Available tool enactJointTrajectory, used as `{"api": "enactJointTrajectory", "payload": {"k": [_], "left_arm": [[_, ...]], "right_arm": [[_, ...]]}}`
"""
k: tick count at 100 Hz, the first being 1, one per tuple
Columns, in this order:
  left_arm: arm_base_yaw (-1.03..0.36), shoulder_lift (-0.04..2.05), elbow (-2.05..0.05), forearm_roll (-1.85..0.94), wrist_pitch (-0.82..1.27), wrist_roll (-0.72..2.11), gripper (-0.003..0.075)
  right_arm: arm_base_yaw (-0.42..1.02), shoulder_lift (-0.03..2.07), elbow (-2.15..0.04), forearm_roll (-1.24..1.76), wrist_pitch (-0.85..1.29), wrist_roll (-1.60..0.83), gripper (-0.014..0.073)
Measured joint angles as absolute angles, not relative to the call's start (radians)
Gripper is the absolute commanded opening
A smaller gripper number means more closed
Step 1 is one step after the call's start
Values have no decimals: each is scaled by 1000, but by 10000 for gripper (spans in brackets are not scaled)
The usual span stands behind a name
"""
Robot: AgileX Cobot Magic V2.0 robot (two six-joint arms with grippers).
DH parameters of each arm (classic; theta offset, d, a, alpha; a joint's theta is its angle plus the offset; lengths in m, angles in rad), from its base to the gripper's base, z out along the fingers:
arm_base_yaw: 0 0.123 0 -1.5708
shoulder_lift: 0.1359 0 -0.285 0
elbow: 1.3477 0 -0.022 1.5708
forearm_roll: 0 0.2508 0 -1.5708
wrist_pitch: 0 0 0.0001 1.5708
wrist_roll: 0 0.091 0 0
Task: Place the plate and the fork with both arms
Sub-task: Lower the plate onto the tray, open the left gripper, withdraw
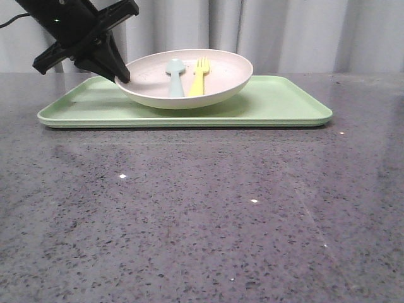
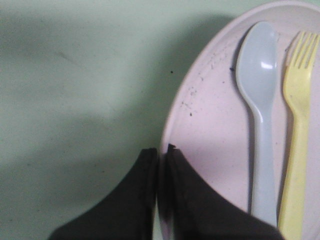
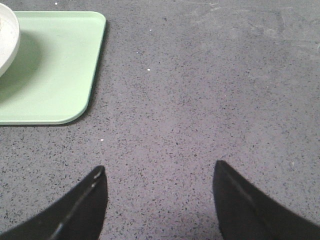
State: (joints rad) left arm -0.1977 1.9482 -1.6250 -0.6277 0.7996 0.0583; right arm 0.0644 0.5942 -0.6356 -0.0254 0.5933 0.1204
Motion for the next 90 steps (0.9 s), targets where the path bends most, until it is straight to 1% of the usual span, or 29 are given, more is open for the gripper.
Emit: {"api": "enactJointTrajectory", "payload": {"k": [21, 33, 42, 64, 90], "left_arm": [[-198, 1948, -1625, -630, 800, 57, 203], [-198, 1948, -1625, -630, 800, 55, 252], [-198, 1948, -1627, -631, 800, 54, 266], [-198, 1942, -1629, -619, 804, 52, 265], [-198, 1817, -1629, -389, 891, 50, 262]], "right_arm": [[64, 594, -636, -25, 593, 120, 469], [64, 594, -636, -25, 593, 120, 469], [64, 594, -636, -25, 593, 120, 469], [64, 594, -636, -25, 593, 120, 469], [64, 594, -636, -24, 600, 120, 469]]}}
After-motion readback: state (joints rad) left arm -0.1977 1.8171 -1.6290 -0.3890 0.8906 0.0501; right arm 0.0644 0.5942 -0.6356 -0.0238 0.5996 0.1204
